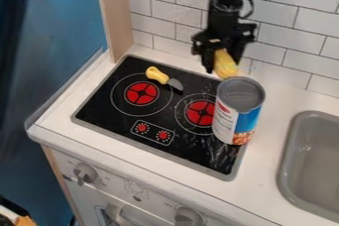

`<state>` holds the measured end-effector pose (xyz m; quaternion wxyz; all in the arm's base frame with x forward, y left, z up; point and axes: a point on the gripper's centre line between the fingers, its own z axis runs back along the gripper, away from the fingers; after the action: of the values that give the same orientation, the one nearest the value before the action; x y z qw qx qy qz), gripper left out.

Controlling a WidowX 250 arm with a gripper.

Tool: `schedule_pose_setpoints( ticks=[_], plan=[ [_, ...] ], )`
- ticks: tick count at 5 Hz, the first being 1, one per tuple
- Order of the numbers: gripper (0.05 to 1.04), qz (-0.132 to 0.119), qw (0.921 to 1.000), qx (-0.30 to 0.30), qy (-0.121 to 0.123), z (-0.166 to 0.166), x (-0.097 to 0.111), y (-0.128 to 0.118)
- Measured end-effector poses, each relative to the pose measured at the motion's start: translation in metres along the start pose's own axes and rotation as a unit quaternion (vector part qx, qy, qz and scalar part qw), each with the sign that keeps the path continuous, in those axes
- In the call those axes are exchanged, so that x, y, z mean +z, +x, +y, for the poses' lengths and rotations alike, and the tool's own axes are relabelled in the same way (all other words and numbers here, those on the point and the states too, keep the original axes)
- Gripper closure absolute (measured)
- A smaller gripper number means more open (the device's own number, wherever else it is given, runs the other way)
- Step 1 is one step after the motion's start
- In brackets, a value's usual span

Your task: Carrying the yellow substance from behind the white can and putting it left of the can on a burner

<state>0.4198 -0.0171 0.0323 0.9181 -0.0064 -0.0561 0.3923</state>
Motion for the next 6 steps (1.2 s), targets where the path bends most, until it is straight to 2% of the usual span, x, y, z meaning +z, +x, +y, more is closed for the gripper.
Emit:
schedule_pose_setpoints(
  ticks=[1,2,3,4,5,6],
  plan=[
    [0.442,-0.022,0.9996,-0.011,-0.014,0.029,0.017,0.017],
    [0.443,-0.032,0.9985,-0.037,0.024,0.065,0.017,0.034],
    [0.443,-0.017,0.9966,-0.062,0.051,0.093,0.007,0.037],
    [0.443,0.003,0.9962,-0.052,0.070,0.126,-0.001,0.042],
    [0.443,0.014,0.9963,-0.034,0.078,0.146,-0.006,0.045],
    [0.442,0.025,0.9958,-0.025,0.084,0.153,-0.023,0.038]
  ],
)
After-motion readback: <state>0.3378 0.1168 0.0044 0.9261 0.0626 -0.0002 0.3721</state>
